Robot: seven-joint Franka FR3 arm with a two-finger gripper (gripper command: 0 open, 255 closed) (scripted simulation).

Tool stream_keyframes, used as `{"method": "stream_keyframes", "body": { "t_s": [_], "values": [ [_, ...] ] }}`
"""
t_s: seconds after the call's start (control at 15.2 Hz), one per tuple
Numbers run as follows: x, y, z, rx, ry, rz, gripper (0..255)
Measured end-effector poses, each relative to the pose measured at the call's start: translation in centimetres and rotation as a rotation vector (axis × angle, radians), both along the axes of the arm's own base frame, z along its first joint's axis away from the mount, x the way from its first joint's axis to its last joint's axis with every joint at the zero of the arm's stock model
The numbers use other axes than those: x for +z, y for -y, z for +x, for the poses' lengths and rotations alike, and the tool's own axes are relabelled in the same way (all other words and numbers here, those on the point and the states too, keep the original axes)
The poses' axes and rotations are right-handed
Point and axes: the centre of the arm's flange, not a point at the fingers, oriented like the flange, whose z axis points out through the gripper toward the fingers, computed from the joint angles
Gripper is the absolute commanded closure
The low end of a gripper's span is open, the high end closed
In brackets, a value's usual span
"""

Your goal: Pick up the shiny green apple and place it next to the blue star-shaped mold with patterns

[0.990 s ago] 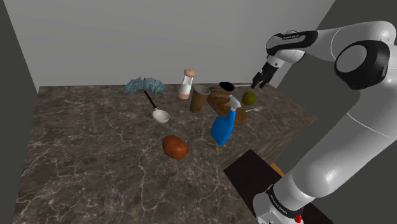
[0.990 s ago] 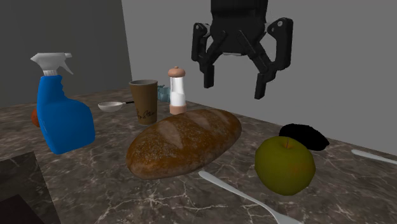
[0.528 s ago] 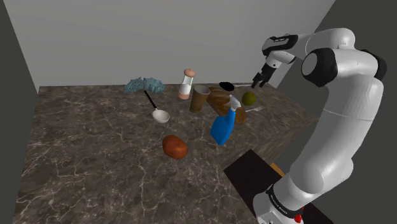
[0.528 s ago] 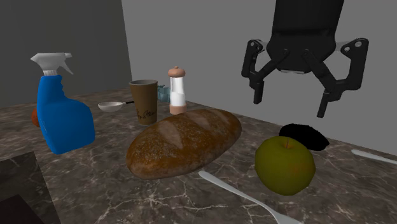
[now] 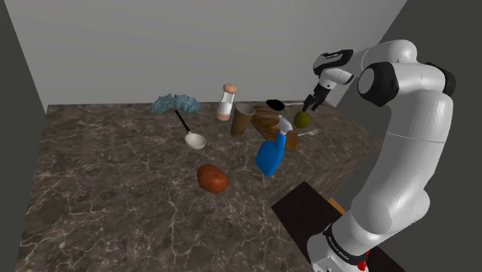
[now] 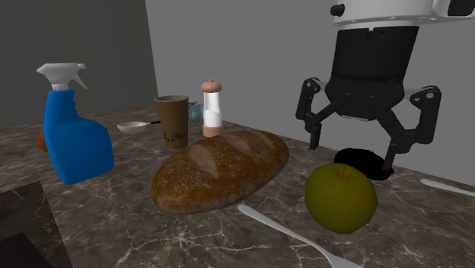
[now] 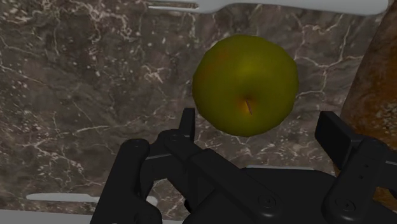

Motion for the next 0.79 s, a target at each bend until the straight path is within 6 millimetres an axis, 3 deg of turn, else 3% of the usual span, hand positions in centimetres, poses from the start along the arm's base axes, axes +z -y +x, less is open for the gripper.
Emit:
{"method": "stream_keyframes", "body": {
  "t_s": [0.46, 0.53, 0.79],
  "values": [
    [-0.48, 0.01, -0.02, 0.0, 0.0, 0.0, 0],
    [-0.48, 0.01, -0.02, 0.0, 0.0, 0.0, 255],
    [-0.48, 0.01, -0.02, 0.0, 0.0, 0.0, 255]
  ]
}}
